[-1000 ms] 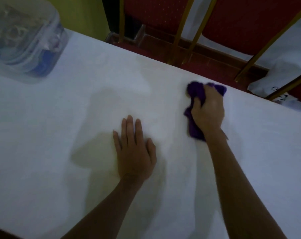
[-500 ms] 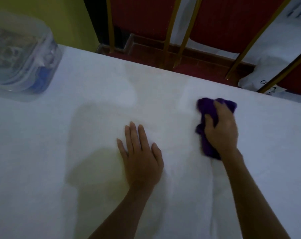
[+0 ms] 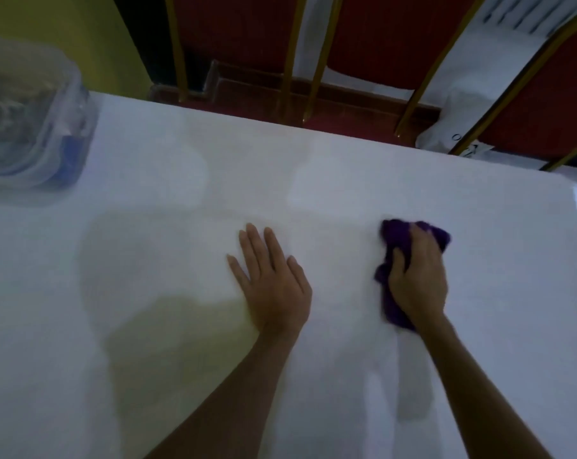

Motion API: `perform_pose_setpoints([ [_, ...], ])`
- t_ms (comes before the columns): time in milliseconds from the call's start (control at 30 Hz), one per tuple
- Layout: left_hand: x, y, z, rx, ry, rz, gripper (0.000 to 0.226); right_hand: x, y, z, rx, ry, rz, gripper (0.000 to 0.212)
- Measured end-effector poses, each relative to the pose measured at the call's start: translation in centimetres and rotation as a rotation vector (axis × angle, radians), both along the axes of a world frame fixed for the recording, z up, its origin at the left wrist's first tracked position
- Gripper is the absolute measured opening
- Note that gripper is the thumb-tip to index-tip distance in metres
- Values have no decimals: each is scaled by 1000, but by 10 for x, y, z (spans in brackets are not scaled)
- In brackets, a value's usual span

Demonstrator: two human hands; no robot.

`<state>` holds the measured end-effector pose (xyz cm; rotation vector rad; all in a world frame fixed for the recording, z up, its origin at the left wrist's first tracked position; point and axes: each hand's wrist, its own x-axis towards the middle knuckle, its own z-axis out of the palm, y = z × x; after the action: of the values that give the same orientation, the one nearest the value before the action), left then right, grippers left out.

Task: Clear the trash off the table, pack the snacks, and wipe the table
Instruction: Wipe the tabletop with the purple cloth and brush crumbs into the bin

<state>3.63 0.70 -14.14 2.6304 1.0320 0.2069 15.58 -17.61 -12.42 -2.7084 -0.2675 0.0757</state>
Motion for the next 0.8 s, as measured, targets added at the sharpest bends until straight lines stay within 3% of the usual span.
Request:
perform_pose_setpoints([
  [67,-3,5,-2,-23,-29,-15,57,27,32,2,13,-11,-172,52],
  [133,-10,12,-5,-39,-81,-53,55,32,84,1,44,-28,-184,48],
  [267,-44,46,-8,-43,-177,-159,57,-35,167,-9,65,-54,133,44],
  [433,-79,119,-1,22,-113,1,58,-99,152,-3,33,20,584,46],
  [500,-88,145,-3,58,-97,91,56,-72,144,-5,28,19,515,47],
  [633,-105,166,-15,171,-95,189,48,-15,205,-2,60,-5,87,47],
  [700,-108,166,-16,205,-87,173,48,-15,250,-3,53,-44,140,47],
  [800,-108,167,-10,127,-18,184,52,-57,289,-4,54,-51,403,47],
])
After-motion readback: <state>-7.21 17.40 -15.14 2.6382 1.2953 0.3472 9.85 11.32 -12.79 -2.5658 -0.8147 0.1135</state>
